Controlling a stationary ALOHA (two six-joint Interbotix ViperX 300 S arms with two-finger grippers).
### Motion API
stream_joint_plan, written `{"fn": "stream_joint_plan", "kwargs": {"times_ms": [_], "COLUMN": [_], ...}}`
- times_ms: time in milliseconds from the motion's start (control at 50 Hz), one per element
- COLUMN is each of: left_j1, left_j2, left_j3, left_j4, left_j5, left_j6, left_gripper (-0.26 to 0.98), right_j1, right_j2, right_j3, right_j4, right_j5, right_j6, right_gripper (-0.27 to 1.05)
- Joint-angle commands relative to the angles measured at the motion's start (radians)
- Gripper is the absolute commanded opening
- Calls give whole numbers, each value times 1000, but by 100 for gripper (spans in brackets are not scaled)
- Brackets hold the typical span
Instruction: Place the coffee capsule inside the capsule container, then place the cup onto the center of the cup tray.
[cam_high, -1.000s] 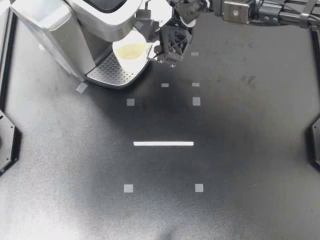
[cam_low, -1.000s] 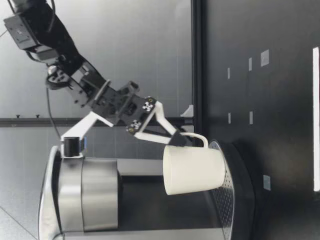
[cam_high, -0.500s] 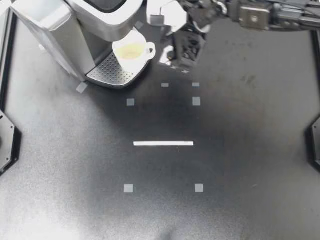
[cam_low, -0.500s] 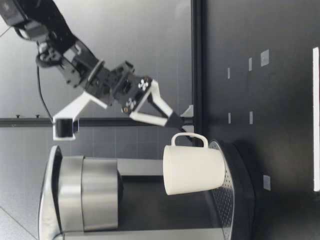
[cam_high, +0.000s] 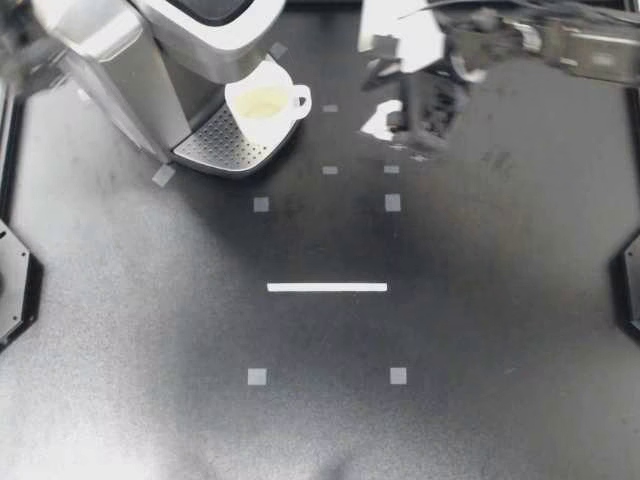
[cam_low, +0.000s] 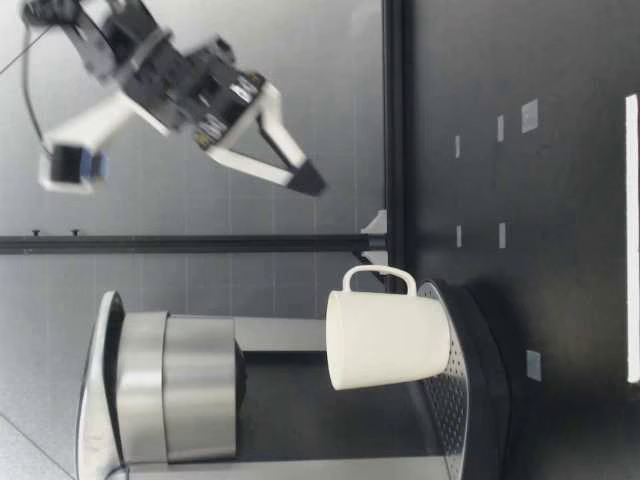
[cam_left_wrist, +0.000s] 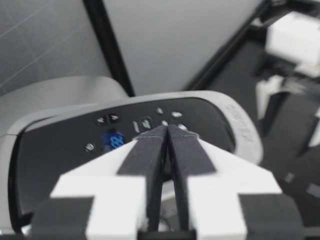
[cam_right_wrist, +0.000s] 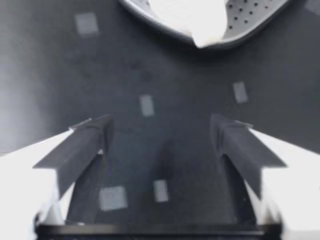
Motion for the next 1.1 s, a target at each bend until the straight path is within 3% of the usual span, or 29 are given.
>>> {"fn": "stream_joint_plan", "kwargs": {"times_ms": [0, 220, 500, 660, 1080], "left_j1": [23, 75, 75, 77, 104], "left_j2": [35, 164, 282, 310, 328], "left_j3": [-46, -127, -241, -256, -242], "left_j4": [5, 2, -21, -64, -81], "left_j5": [-6, 29, 184, 198, 219], "left_j6": [6, 37, 91, 114, 124], "left_gripper": [15, 15, 15, 15, 15], "right_j1": [29, 112, 155, 155, 155], "right_j2": [-83, -173, -183, -179, -178], "right_j3": [25, 120, 140, 143, 144], "right_j4": [51, 173, 195, 193, 187], "right_j5": [-55, -239, -287, -291, -293], "right_j6": [-5, 2, -2, -5, -8], "right_gripper": [69, 69, 67, 67, 67]}}
